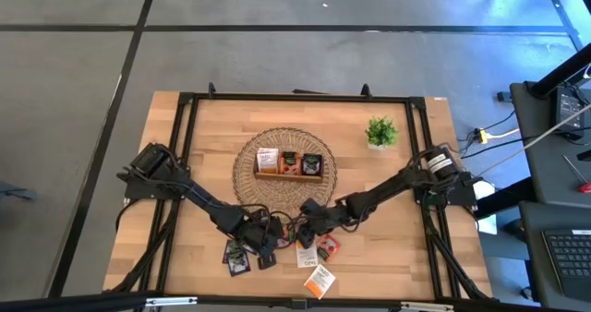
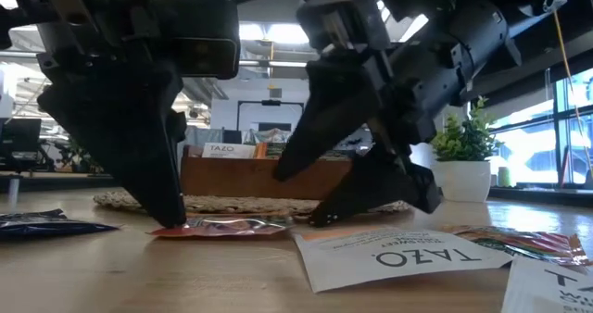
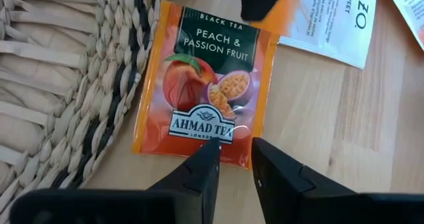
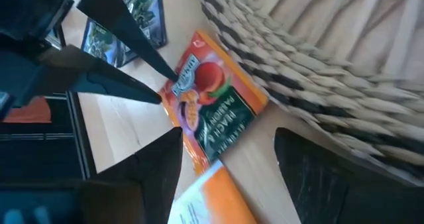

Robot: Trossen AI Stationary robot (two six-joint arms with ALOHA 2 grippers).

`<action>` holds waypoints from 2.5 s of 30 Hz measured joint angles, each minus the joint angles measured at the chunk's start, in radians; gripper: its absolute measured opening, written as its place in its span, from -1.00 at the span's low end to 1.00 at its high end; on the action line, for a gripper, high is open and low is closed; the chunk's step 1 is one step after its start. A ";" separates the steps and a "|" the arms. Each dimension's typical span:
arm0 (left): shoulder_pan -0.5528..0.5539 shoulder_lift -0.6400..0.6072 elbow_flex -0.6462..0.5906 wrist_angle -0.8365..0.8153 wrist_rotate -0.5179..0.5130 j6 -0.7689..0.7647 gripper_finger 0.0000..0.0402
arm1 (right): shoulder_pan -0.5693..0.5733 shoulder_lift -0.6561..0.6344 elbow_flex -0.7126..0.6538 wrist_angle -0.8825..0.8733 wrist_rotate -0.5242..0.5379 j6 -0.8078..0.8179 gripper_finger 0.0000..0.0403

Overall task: Pick & Place Tea
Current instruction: Put the orange tea bag into the middle section of the wooden organizer

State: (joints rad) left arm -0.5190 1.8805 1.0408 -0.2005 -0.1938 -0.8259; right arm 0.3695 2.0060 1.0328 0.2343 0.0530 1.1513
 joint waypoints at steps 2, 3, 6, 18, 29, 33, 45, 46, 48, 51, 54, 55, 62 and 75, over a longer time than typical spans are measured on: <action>-0.003 0.001 0.000 0.000 -0.008 0.000 -0.57 | 0.000 0.005 0.007 0.001 0.000 0.019 0.20; -0.003 0.001 0.000 0.000 -0.011 0.000 -0.57 | 0.000 0.006 0.009 0.001 0.000 0.025 0.19; -0.003 0.002 0.000 0.001 -0.020 0.000 -0.57 | -0.007 0.007 0.010 -0.002 -0.002 0.032 0.14; -0.002 0.003 -0.001 0.004 -0.049 0.000 -0.57 | -0.011 0.008 0.010 -0.012 -0.026 0.078 -0.01; -0.002 0.004 -0.002 0.015 -0.054 -0.002 -0.57 | -0.011 0.010 0.009 -0.009 -0.028 0.073 -0.25; -0.002 0.004 -0.003 0.016 -0.054 -0.002 -0.57 | -0.011 0.011 0.008 -0.011 -0.028 0.051 -0.38; -0.002 0.005 -0.003 0.018 -0.078 -0.018 -0.57 | -0.011 0.012 0.007 -0.011 0.010 -0.045 -0.88; -0.002 0.005 -0.003 0.018 -0.078 -0.017 -0.57 | -0.011 0.012 0.007 -0.010 0.010 -0.058 -0.91; -0.002 0.004 -0.003 0.018 -0.077 -0.017 -0.57 | -0.011 0.012 0.007 -0.008 -0.006 -0.086 -0.97; -0.002 -0.009 -0.003 0.012 -0.070 -0.017 -0.57 | -0.011 0.001 0.007 -0.010 -0.044 -0.111 -0.97; -0.002 -0.037 0.002 0.010 -0.044 -0.017 -0.57 | -0.011 -0.033 0.007 -0.021 -0.072 -0.140 -0.98; -0.003 -0.049 0.002 0.006 -0.039 -0.015 -0.57 | -0.011 -0.047 0.007 -0.031 -0.073 -0.148 -0.98; -0.004 -0.168 0.002 -0.036 -0.045 0.052 -0.57 | -0.056 -0.215 0.045 -0.327 -0.074 -0.360 -0.99; 0.002 -0.545 0.004 -0.318 0.029 0.177 -0.57 | -0.363 -0.265 0.639 -1.205 0.010 -0.980 -0.99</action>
State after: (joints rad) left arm -0.5171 1.3356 1.0447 -0.5180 -0.1649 -0.6490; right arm 0.0062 1.7413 1.6714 -0.9711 0.0630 0.1714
